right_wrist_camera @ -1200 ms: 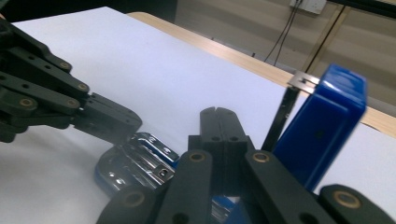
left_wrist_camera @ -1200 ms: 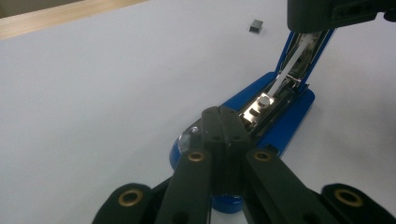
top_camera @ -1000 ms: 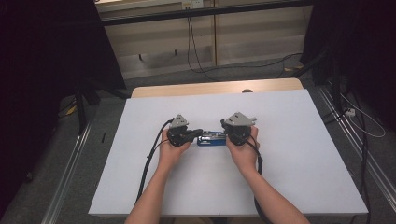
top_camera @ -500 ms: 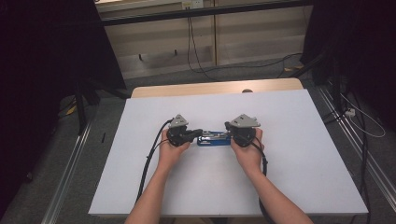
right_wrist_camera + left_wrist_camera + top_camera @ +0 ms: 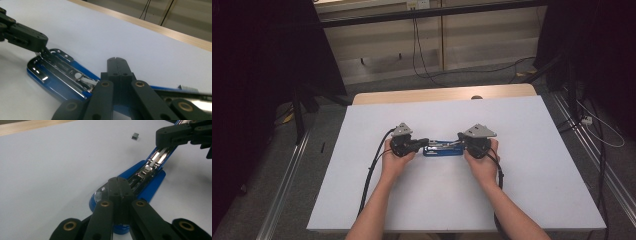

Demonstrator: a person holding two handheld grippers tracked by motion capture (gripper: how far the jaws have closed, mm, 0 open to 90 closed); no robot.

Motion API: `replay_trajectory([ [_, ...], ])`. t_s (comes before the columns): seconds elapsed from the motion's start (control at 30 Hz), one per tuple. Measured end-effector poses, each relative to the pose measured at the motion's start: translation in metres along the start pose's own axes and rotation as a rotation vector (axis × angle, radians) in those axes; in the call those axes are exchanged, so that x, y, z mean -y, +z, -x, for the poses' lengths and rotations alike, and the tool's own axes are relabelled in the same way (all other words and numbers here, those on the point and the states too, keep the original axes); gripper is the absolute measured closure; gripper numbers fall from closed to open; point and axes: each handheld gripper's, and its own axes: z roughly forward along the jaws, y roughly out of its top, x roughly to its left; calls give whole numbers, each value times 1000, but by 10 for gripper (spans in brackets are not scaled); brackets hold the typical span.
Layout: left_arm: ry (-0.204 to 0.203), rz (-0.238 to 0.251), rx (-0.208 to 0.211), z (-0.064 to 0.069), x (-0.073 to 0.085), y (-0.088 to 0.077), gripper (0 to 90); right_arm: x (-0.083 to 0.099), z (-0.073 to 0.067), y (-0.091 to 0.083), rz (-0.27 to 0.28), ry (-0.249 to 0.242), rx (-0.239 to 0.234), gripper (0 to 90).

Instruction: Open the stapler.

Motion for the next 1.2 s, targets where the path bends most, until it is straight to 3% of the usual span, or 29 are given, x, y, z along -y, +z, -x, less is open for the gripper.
replay_trajectory([
  [0.1, 3, -1, 0, 0, 0, 0, 900, 7, 5, 1, -24, 3, 8, 900],
  [0.27, 5, -1, -6, 1, 0, 0, 900, 11, 15, -1, -15, 38, -4, 900],
  [0.53, -8, 31, 5, 1, -1, -2, 900, 11, 24, -5, -32, 35, -8, 900],
  [0.63, 6, 37, 0, 3, -3, -4, 900, 13, 26, -5, -29, 40, -14, 900],
  [0.73, -18, 46, 16, 2, -2, -5, 882, 12, 28, -8, -25, 33, -18, 900],
  [0.83, -7, 47, 38, 4, -4, -6, 772, 7, 32, -12, -24, 25, 8, 797],
  [0.9, -8, 44, 24, 6, -6, -7, 645, 4, 37, -14, -14, 32, 14, 773],
  [1.0, -49, 43, 10, 5, -8, -10, 535, 0, 47, -17, -21, 41, 33, 679],
  [1.2, -79, 32, -22, 4, -10, -16, 312, -2, 65, -19, -23, 69, 82, 494],
])
